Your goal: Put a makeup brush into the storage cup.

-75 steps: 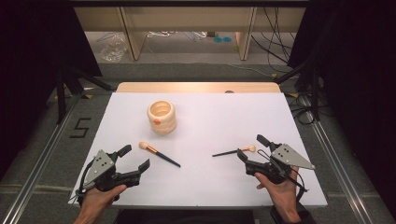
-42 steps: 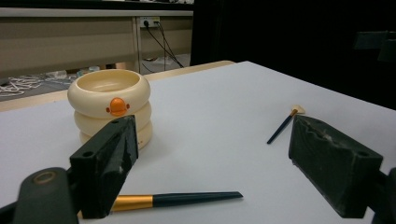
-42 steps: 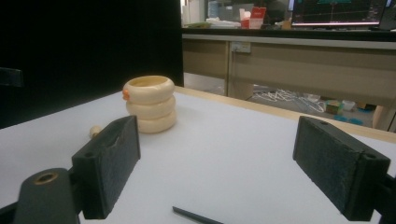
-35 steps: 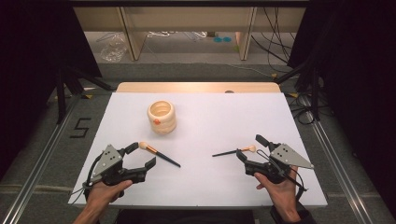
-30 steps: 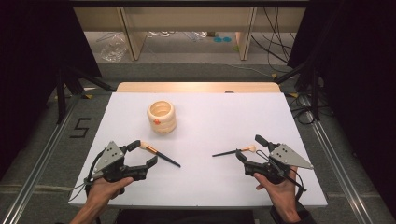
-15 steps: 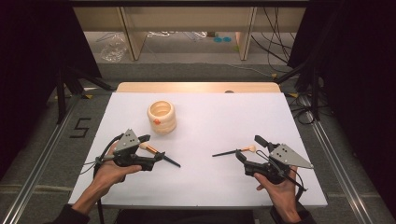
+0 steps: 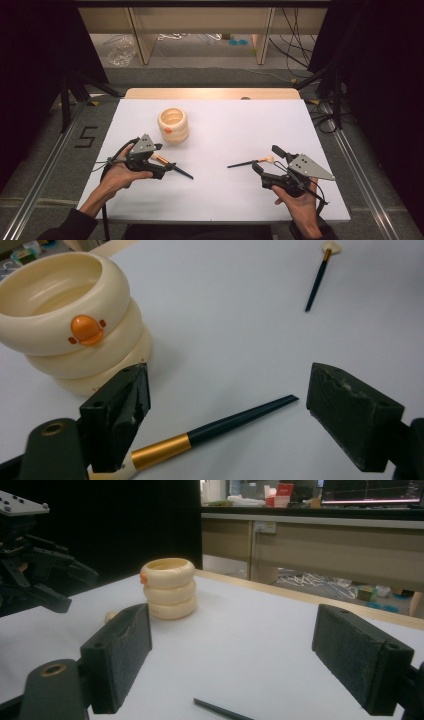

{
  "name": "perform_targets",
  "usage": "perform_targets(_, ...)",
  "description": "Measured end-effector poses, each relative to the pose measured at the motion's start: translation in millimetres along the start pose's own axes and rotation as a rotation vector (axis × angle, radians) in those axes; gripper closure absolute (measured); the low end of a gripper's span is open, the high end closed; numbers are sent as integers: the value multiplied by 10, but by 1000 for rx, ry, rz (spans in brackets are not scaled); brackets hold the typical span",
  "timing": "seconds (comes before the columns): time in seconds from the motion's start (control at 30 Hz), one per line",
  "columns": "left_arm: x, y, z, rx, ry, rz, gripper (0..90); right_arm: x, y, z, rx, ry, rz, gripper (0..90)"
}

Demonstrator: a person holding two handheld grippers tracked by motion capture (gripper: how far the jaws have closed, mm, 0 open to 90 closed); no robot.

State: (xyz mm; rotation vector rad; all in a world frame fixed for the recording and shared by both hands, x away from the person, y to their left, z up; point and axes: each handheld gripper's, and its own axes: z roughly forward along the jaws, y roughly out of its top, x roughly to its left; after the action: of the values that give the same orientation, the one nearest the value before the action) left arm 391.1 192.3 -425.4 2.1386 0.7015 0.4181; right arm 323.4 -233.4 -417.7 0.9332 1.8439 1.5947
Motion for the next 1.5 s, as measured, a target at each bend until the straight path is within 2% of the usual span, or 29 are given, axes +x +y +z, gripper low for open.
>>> perform_targets(0.2, 82, -2, 76, 52, -10, 9, 199, -2, 1, -3, 4, -3, -5, 174)
perform_targets(0.3, 139, 9, 107, 81, -10, 28, 208, -3, 2, 0, 6, 0, -8, 176)
perform_targets(0.33, 146, 6, 123, 88, -21, 22, 210, -1, 0, 4, 0, -2, -8, 176)
perform_targets(0.4, 170, 7, 157, 122, -30, 48, 212, -2, 1, 1, 10, 2, -8, 177)
perform_targets(0.6, 226, 28, 240, 197, -60, 87, 218, -4, 0, 2, 13, 12, -5, 179)
perform_targets(0.63, 232, 28, 254, 203, -59, 77, 221, -2, 2, -1, 18, 4, -8, 179)
perform_targets(0.73, 275, 21, 288, 224, -78, 81, 228, 1, 1, 1, 18, 8, -11, 180)
perform_targets(0.83, 289, -10, 331, 261, -74, 82, 237, 1, -2, 12, 2, 5, -8, 179)
perform_targets(0.87, 309, -7, 334, 284, -83, 116, 240, -2, -2, 11, 5, 13, -9, 179)
perform_targets(1.13, 308, 5, 433, 335, -104, 128, 256, -2, -4, 16, 9, 13, -11, 180)
perform_targets(1.17, 290, 6, 445, 331, -110, 106, 256, -1, -4, 17, 9, 10, -11, 180)
perform_targets(1.2, 283, 19, 470, 340, -130, 127, 285, 0, 0, 14, 12, 14, -15, 181)
perform_targets(1.27, 283, 19, 484, 347, -136, 120, 286, 1, 0, 14, 12, 15, -15, 182)
perform_targets(1.3, 304, 25, 491, 357, -139, 140, 288, 1, -1, 14, 16, 18, -13, 182)
perform_targets(1.33, 310, 18, 504, 359, -145, 125, 297, 3, -4, 18, 10, 21, -7, 182)
perform_targets(1.47, 367, -17, 550, 395, -144, 131, 323, -1, -3, 16, 7, 19, -12, 183)
perform_targets(1.5, 377, -24, 559, 402, -140, 133, 332, 2, -8, 29, -1, 29, 0, 183)
